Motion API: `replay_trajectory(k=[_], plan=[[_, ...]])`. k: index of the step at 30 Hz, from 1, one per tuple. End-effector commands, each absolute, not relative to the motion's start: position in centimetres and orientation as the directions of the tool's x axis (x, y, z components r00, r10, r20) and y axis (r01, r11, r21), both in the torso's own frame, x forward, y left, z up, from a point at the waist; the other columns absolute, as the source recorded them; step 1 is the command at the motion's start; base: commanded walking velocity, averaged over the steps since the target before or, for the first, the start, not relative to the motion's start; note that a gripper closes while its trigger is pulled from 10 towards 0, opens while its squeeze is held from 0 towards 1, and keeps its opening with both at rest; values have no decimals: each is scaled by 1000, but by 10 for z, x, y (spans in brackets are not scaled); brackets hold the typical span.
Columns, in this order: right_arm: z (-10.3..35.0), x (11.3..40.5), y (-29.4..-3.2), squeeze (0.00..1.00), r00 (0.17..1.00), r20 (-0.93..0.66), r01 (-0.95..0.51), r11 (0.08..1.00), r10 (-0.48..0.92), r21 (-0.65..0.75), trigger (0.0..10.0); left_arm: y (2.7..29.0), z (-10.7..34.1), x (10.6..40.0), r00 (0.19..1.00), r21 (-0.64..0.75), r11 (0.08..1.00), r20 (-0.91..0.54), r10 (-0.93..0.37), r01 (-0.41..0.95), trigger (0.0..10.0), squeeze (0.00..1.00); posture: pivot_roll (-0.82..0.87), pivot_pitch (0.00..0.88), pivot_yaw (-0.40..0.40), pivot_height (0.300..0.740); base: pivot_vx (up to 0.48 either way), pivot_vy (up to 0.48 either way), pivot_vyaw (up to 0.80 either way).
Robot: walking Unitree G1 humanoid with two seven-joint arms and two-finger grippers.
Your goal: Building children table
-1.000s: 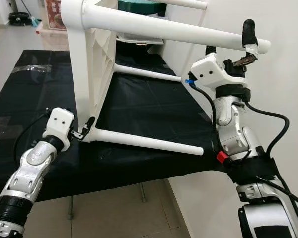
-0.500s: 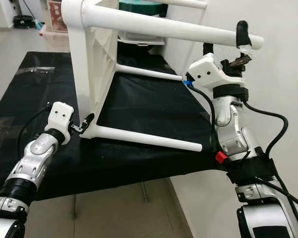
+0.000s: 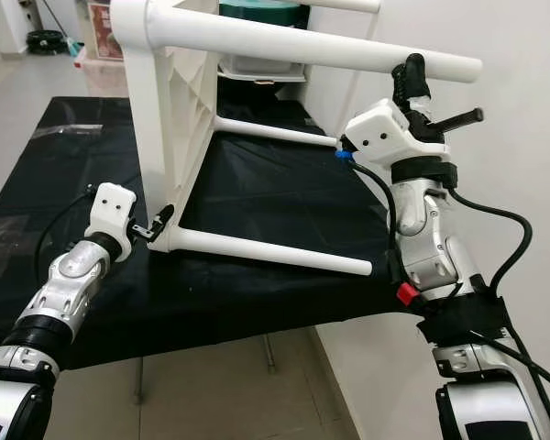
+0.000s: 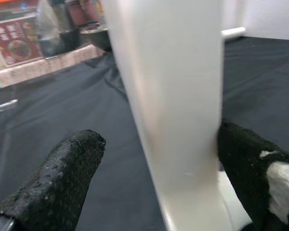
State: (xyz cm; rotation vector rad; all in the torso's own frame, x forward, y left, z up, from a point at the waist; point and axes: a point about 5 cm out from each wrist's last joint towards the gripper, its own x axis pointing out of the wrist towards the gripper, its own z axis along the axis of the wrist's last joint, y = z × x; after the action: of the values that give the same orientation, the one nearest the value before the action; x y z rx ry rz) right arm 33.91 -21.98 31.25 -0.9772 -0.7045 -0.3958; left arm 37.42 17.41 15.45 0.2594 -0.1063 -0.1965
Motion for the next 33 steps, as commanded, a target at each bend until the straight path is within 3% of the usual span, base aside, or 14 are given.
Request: replay_trajectory(k=[1, 5, 7, 10, 11, 12, 24, 33], plan=[[313, 337, -219, 0, 708, 706, 604, 504, 16, -618, 0, 166, 152, 374, 968, 259, 942, 71, -239, 213, 10000, 0, -30, 0, -81, 740, 0, 0, 0], [315, 337, -221, 0, 703, 711, 616, 491, 8, -616, 0, 165, 151, 375, 967, 258, 941, 69, -245, 220, 10000, 0, -31, 0, -82, 740, 0, 0, 0], [314, 338, -222, 0, 704, 710, 622, 478, 5, -620, 10000, 164, 150, 375, 966, 256, 940, 68, -249, 224, 10000, 0, -32, 0, -82, 740, 0, 0, 0], [311, 339, -222, 0, 723, 690, 609, 465, 7, -643, 10000, 163, 149, 376, 965, 255, 940, 66, -253, 229, 10000, 0, -32, 0, -82, 740, 0, 0, 0], [310, 340, -222, 329, 730, 683, 596, 478, 12, -645, 10000, 163, 148, 376, 965, 255, 939, 63, -255, 231, 10000, 0, -32, 0, -81, 740, 0, 0, 0], [309, 340, -221, 1000, 733, 680, 584, 499, 15, -640, 10000, 163, 148, 376, 965, 256, 938, 61, -256, 233, 10000, 0, -32, 0, -81, 740, 0, 0, 0], [308, 347, -220, 1000, 775, 631, 531, 493, 48, -690, 10000, 168, 150, 380, 967, 265, 938, 53, -247, 225, 10000, 0, -39, 0, -77, 740, 0, 0, 0], [324, 354, -229, 1000, 766, 642, 586, 378, 29, -717, 10000, 170, 151, 381, 969, 271, 937, 52, -243, 221, 10000, 0, -40, 0, -80, 740, 0, 0, 0]])
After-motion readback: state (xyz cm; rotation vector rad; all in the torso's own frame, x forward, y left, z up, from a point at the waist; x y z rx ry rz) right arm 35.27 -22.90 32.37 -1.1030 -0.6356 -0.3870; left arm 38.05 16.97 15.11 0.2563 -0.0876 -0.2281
